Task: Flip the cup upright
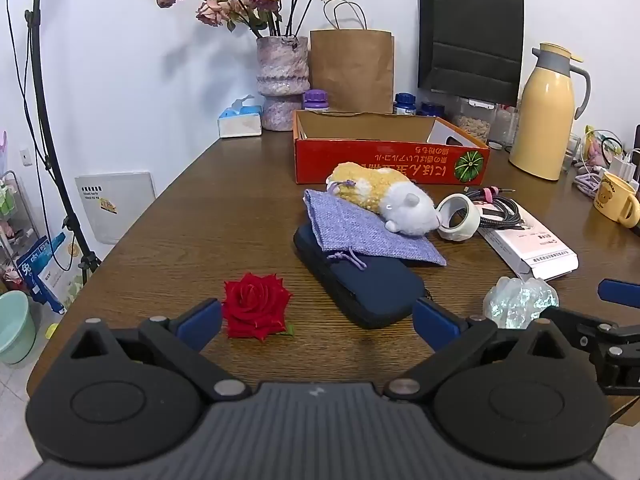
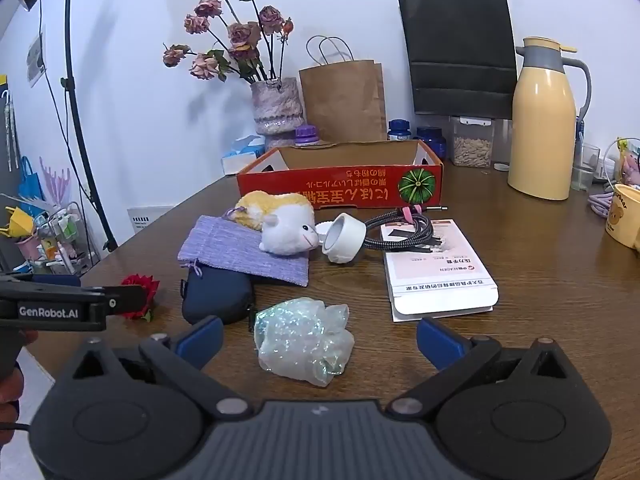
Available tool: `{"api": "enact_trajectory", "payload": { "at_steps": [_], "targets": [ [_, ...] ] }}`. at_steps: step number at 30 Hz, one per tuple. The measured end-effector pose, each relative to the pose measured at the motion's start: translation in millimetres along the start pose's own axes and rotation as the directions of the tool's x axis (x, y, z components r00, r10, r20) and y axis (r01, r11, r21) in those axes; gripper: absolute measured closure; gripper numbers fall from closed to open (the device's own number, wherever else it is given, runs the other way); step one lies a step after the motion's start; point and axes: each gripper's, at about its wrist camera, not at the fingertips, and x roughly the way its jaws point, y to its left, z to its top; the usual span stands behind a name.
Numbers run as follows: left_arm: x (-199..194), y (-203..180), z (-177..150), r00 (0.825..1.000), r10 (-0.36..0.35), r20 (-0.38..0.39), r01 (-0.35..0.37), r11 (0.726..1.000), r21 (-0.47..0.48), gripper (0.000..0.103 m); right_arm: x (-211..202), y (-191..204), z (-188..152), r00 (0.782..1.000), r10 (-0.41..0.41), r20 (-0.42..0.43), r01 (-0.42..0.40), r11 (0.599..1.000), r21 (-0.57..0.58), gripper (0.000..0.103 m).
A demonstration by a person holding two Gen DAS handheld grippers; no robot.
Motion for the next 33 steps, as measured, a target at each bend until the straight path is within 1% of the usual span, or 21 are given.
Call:
{"api": "enact_trajectory", "payload": {
  "at_steps": [11, 19, 23, 33],
  "targets": [
    [-10, 3, 6, 1.0, 0.007, -0.014, -0.007, 1.0, -0.007, 0.0, 1, 2, -2, 1.0, 0.0, -0.007, 0.0, 1.0, 0.005, 0.0],
    [1, 3, -1, 1.0, 0.018, -0.022, -0.018, 1.0, 0.001, 0.0, 3, 1, -2, 1.0, -0.001, -0.01, 0.001, 1.0, 0.006, 0.0],
    [3, 3, -1, 0.999, 0.022, -0.023, -0.022, 1.0, 0.0, 0.0, 5, 3, -6, 1.0, -0.002, -0.012, 0.002, 1.0, 0.002, 0.0],
    [4, 4, -4, 0.999, 0.029, -0.022, -0.029, 1.0, -0.005, 0.0, 10, 7, -1, 1.0, 0.004, -0.028, -0.004, 1.0, -0.01, 0.0]
  ]
}}
